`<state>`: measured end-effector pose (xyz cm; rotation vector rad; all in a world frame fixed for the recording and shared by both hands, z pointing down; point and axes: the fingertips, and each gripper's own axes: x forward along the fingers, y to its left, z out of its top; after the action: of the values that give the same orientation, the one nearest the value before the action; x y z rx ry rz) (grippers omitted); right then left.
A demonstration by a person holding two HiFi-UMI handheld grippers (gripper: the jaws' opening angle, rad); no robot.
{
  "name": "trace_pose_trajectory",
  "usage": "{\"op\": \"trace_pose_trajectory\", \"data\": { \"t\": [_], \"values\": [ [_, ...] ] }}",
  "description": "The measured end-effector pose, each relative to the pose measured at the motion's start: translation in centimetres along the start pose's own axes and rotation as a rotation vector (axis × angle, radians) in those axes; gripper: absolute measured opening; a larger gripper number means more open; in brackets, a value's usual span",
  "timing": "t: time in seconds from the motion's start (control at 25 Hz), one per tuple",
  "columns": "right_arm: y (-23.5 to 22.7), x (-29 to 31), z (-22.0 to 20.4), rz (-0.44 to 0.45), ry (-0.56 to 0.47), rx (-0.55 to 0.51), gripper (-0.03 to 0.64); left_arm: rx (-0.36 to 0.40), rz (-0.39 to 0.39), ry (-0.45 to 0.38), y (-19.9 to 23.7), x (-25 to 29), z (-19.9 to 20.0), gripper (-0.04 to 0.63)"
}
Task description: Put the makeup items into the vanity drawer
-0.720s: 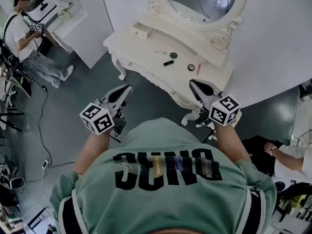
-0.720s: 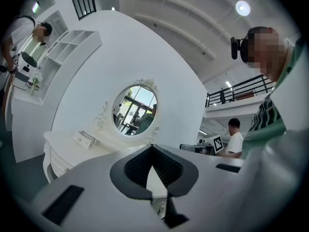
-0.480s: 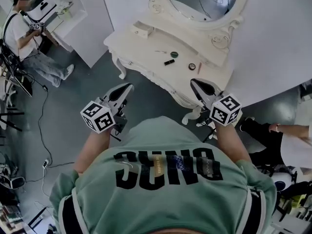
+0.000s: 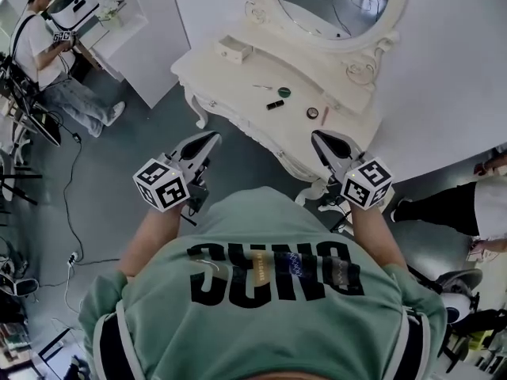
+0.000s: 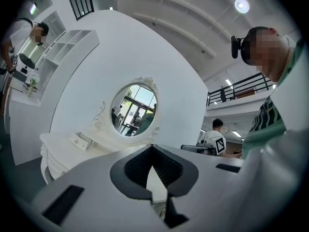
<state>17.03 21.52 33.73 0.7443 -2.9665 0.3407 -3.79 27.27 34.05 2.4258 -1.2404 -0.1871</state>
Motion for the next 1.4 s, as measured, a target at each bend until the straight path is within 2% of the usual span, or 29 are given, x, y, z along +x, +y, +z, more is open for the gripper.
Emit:
{"op": "trace_pose_trajectory", "data": {
  "t": [0.32,0.52,0.72,0.92,1.08,1.24,1.4],
  "values": [
    [-3.6,-1.8,-0.3,0.05,0.015,-0.048,0.008,-0.009,0.032,-0.011,-1.6,4.5,-0.8,0.003],
    [-6.5,-0.3,-1.7,0.05,0.028,-0.007,0.009,-0.026,0.035,0.007,0.0,6.3,-1.2,0.003],
    [-8.2,6.2,-2.0,0.044,0.036,0.002,0.009,-0.029,0.026,0.016,7.1,7.4,0.2,0.003],
    [-10.0,14.8,0.4,-0.026,0.019,-0.006,0.009,0.003,-0.079,0.058,15.5,10.6,4.2,0.003],
    [-11.6,20.9,2.6,-0.094,0.017,0.012,0.009,0.036,-0.162,0.123,21.4,12.7,8.5,0.003],
    [-13.6,24.3,4.3,-0.15,0.007,0.035,0.009,0.061,-0.209,0.202,25.4,14.9,9.9,0.003],
    [-15.8,24.8,4.0,-0.154,0.026,0.047,0.009,0.023,-0.219,0.234,26.6,18.2,8.9,0.003]
  ]
}}
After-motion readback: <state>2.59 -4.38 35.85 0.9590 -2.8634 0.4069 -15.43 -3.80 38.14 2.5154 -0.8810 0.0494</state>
